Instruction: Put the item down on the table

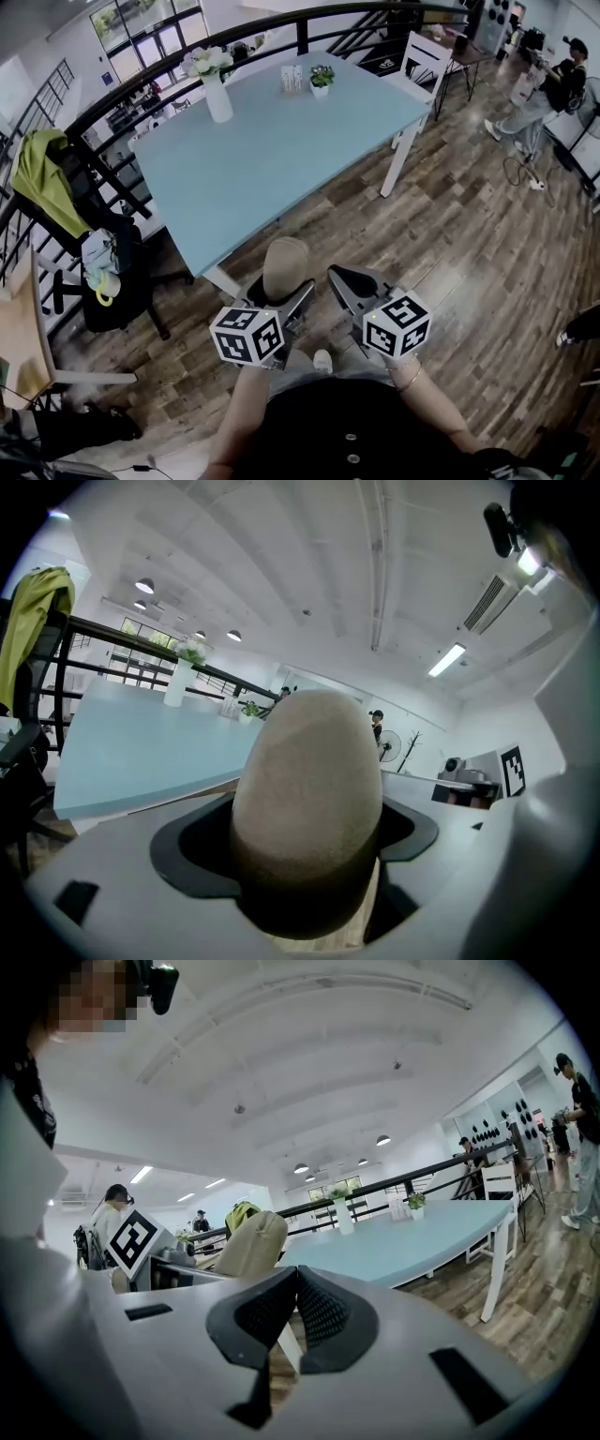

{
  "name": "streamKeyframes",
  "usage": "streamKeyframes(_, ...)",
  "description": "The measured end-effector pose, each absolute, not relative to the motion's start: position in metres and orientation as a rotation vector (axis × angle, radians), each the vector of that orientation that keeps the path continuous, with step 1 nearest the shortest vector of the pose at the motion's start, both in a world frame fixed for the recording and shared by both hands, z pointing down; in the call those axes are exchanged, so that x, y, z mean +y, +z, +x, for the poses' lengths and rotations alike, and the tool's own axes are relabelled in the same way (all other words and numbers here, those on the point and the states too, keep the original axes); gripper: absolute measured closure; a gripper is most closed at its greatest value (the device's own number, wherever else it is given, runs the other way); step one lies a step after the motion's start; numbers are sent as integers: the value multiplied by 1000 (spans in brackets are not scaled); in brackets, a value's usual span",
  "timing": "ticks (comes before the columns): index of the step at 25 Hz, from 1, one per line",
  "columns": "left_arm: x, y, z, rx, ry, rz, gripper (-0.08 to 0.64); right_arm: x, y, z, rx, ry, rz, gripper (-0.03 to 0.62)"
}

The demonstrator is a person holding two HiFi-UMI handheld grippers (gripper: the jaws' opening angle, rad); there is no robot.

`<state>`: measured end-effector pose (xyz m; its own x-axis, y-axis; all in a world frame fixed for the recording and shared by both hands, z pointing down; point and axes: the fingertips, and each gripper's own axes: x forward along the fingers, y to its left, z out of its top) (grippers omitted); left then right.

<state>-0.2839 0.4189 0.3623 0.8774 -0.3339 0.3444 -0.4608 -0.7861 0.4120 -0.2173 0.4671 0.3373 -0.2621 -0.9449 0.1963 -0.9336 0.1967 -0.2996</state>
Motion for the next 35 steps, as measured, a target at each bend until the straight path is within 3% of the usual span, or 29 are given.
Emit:
streamKeyframes(15,380,385,-234,-510,457,2532,135,428,366,-161,2312,-671,-1941,586)
streamKeyframes(35,195,378,-148,-386,435,2560,135,250,358,-75,2252,-621,-2108,586)
